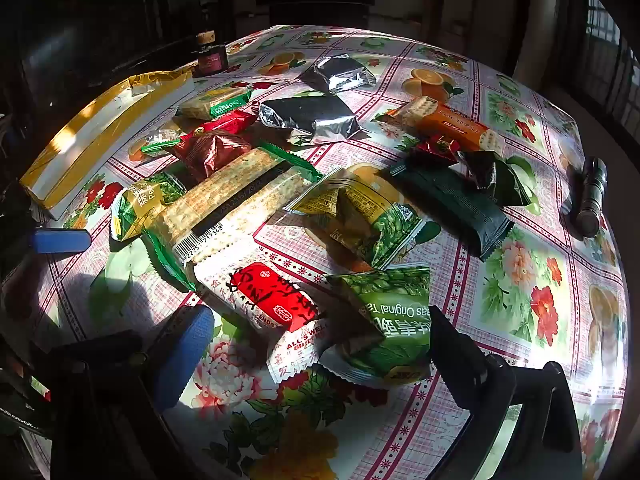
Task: Organize snacks
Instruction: 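Move both tools over the snack pile toward the green pea bags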
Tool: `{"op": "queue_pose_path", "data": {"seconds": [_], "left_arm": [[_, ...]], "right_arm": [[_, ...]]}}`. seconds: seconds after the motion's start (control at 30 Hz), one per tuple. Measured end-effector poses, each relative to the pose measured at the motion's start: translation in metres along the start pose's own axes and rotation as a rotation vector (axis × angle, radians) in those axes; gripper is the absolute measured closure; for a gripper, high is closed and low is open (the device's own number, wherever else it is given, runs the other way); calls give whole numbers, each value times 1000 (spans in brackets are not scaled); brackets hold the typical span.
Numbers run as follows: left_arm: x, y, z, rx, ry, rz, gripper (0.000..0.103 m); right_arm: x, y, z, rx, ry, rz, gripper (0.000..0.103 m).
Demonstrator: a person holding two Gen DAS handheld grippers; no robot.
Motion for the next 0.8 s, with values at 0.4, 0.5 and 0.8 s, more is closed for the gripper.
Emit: {"op": "queue_pose_path", "data": {"seconds": [0.4, 0.5, 0.8], "left_arm": [[0, 11, 9, 73, -2, 37, 0], [2, 18, 30, 117, -80, 60, 0], [29, 34, 104, 169, -238, 23, 0]], "right_arm": [[-4, -2, 4, -52, 52, -47, 1], [-3, -12, 26, -76, 1, -157, 1], [12, 10, 98, 12, -181, -400, 1]]}}
Point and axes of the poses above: each gripper's, at about its wrist camera, not at the fingertips, and z roughly against the way its jaws point, y to its left, x to its top, the point moved 7 cm from there along -z, roughly the way its jaws point, and after that the axes turned 4 degrees about z, right-handed, at the moved point
